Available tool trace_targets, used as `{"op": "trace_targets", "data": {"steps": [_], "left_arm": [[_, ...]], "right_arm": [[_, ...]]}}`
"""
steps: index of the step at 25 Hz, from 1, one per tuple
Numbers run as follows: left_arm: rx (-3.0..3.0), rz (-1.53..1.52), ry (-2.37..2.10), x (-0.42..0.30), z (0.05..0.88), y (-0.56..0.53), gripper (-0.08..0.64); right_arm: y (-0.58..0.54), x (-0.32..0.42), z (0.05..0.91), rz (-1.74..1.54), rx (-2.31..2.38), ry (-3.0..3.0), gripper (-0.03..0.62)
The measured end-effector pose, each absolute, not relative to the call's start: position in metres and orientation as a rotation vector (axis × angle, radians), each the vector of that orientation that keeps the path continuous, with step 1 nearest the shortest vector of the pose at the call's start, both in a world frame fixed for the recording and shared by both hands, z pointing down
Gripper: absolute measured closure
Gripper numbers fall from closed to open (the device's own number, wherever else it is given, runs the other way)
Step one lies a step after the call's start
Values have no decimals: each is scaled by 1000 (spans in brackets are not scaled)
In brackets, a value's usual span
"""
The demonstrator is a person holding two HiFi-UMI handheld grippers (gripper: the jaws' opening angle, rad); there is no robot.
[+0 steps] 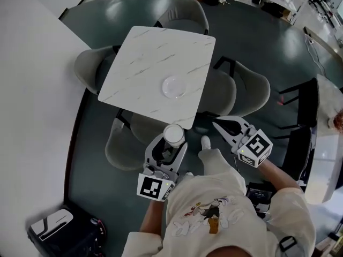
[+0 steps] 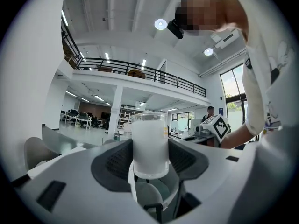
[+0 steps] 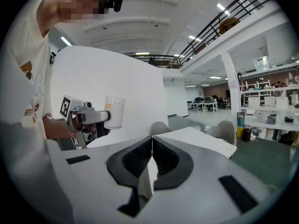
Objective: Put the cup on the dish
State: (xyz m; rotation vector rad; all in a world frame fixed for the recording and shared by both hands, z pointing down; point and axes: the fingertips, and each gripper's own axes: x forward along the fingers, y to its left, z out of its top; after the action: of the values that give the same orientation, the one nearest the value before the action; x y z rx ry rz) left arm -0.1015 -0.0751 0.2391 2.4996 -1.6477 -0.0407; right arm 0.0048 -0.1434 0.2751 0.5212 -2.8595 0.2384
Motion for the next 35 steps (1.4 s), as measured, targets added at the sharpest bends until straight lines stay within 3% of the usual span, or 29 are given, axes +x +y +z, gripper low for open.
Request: {"op": "trace_targets", "data": {"steps": [15,35], "left_arm": [[2418,52,-1949,-100,280,-200,319],[2395,180,-1956,-130,379,-246,319]], "right_arm": [[-255,0,322,335,289,-2859,589],[-296,-47,400,253,380,-2829,589]]}}
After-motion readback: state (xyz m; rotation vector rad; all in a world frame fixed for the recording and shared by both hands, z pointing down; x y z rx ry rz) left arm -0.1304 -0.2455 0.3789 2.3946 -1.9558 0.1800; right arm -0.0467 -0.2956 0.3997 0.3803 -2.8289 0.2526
